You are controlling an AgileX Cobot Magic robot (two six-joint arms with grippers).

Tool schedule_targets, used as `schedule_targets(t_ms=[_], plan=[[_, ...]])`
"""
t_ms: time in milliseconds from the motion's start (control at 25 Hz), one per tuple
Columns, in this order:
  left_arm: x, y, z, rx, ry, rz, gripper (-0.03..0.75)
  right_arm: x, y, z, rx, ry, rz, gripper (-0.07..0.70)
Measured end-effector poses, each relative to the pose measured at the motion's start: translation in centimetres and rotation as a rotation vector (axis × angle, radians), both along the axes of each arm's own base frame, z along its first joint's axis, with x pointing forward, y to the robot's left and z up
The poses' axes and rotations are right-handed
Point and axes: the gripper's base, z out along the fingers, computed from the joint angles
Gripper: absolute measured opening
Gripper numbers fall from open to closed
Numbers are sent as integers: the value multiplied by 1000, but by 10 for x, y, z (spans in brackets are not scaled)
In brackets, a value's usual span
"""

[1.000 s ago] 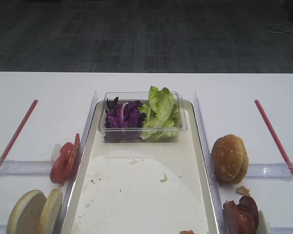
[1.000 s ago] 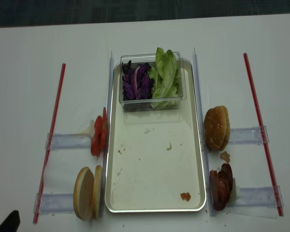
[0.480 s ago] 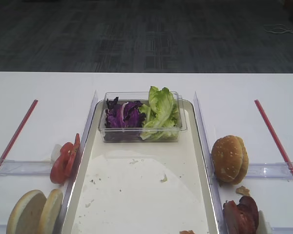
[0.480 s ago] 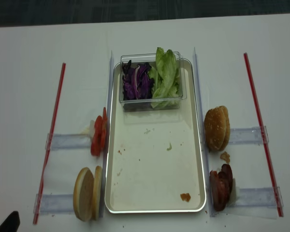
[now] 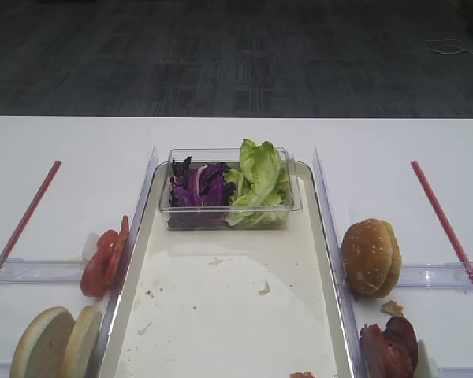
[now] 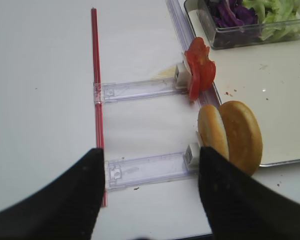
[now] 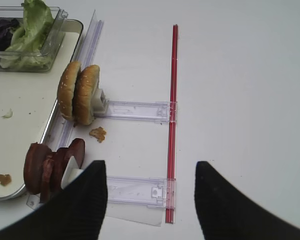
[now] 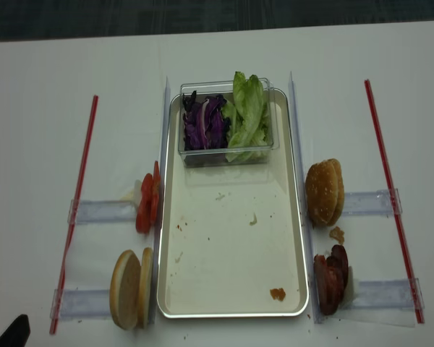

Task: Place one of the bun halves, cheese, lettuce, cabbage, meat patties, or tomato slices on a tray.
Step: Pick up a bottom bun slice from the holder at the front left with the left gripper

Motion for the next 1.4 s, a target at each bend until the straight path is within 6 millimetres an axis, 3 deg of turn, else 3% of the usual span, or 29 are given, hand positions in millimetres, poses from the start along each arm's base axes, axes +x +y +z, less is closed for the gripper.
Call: schedule_targets(t_ms=[1400], plan=[[0, 0, 0, -11, 1, 7, 400, 0, 0, 0, 0, 0, 0, 414]])
